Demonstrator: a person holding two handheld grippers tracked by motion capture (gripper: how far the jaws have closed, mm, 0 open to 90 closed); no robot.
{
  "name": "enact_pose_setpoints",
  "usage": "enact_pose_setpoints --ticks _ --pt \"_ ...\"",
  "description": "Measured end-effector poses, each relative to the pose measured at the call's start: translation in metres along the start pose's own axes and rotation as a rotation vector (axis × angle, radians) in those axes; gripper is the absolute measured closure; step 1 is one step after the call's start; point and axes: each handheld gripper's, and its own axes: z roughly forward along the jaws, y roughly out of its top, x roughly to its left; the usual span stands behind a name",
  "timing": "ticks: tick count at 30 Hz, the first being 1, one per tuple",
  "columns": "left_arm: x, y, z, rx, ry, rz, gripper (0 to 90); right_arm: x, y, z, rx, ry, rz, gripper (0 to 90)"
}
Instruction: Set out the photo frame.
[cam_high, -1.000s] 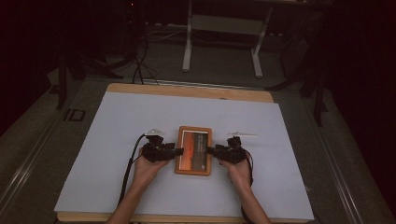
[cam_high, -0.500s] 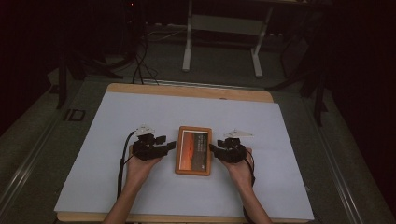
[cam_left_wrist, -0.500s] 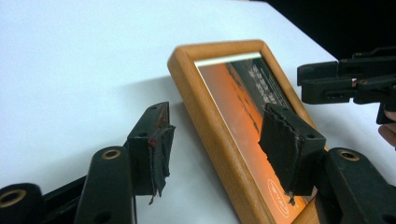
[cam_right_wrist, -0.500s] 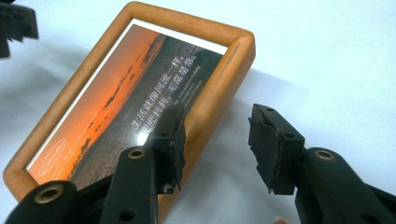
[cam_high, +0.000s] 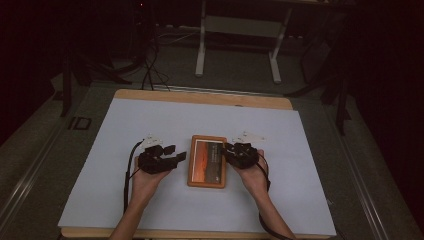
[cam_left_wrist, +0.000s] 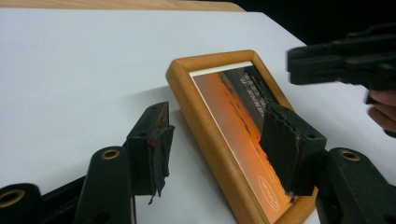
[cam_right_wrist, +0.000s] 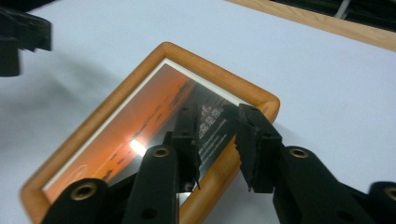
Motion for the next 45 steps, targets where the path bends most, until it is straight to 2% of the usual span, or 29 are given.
enact_pose_setpoints --ticks 4,8,15,19,23,25,31,37,45 --pt "-0.003 -0.004 0.002 0.011 -0.015 -0.001 42.9 -0.003 0.004 0.009 0.01 -0.02 -0.017 77.4" --pt "-0.004 -0.006 0.003 0.029 -0.019 0.002 42.7 -0.007 0.007 0.02 0.026 -0.026 -0.01 84.0" --pt "-0.007 -0.011 0.005 0.049 -0.032 0.001 42.5 -0.007 0.011 0.033 0.028 -0.041 -0.003 89.3" --pt "-0.009 -0.013 0.009 0.064 -0.034 0.007 42.7 -0.009 0.01 0.037 0.032 -0.035 0.004 90.0" --pt "-0.013 -0.016 0.014 0.086 -0.032 0.01 41.7 -0.009 0.012 0.036 0.041 -0.054 -0.008 90.0" --pt "-0.015 -0.017 0.017 0.095 -0.029 0.015 39.7 -0.013 0.011 0.035 0.038 -0.053 0.009 90.0" --pt "-0.019 -0.02 0.023 0.115 -0.002 0.026 34.4 -0.014 0.009 0.035 0.038 -0.053 0.011 90.0" --pt "-0.024 -0.021 0.026 0.102 0.012 0.016 30.8 -0.018 0.006 0.034 0.036 -0.058 0.033 90.0" --pt "-0.031 -0.02 0.027 0.077 0.006 0.003 25.8 -0.022 0.001 0.034 0.036 -0.061 0.054 90.0"
